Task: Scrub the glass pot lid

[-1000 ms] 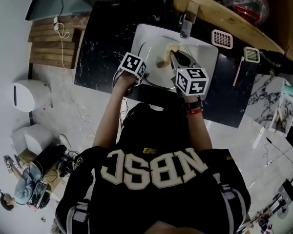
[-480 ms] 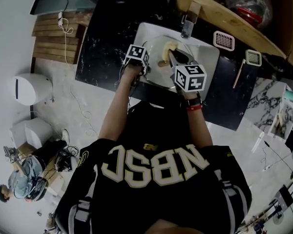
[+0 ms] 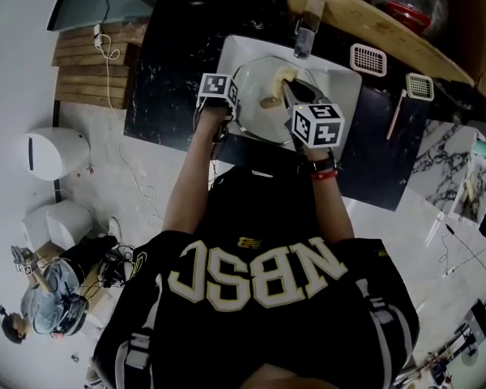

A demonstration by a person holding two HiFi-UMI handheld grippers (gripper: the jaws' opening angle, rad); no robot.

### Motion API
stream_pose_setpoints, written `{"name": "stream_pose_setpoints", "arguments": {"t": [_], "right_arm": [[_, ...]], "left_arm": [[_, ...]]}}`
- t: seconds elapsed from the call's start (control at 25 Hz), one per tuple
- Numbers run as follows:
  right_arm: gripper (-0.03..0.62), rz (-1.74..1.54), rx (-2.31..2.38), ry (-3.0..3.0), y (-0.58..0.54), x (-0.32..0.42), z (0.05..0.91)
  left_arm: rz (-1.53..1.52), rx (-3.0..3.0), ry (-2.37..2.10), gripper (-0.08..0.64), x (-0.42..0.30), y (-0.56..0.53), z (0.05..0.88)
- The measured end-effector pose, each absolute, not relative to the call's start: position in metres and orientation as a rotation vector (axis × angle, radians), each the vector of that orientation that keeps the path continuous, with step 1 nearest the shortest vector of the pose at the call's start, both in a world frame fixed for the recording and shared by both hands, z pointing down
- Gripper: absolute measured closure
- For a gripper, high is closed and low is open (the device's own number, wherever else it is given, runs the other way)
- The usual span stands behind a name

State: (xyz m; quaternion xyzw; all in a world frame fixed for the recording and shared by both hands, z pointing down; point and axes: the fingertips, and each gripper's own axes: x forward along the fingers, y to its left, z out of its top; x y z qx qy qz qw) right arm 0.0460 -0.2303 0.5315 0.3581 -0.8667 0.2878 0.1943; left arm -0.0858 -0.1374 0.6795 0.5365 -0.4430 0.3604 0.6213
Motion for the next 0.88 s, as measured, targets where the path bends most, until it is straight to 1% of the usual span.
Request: {"name": "stream_pose_setpoints", "arguments": {"t": [0.2, 0.44, 0.64, 0.88], "right_arm": [[0.538, 0.814, 1.012, -2.407, -0.23, 0.051, 0.538], [0.538, 0.782, 0.93, -2.383, -0.229, 0.041, 0.56], [0.539, 0.682, 0.748, -2.403, -0.236, 0.004, 0.585], [0.54, 0.529, 0.478, -2.49, -0.224, -0.066, 0.604]], "left_arm": [[0.485, 1.272, -1.052, 0.457, -0.083, -0.154, 0.657], [0.338, 1.338, -1.069, 0.462, -0.085, -0.158, 0.641], [0.203, 1.362, -1.067, 0.479, -0.092, -0.158, 0.627], [0.179, 1.397, -1.06, 0.48, -0.092, -0.157, 0.622]]}}
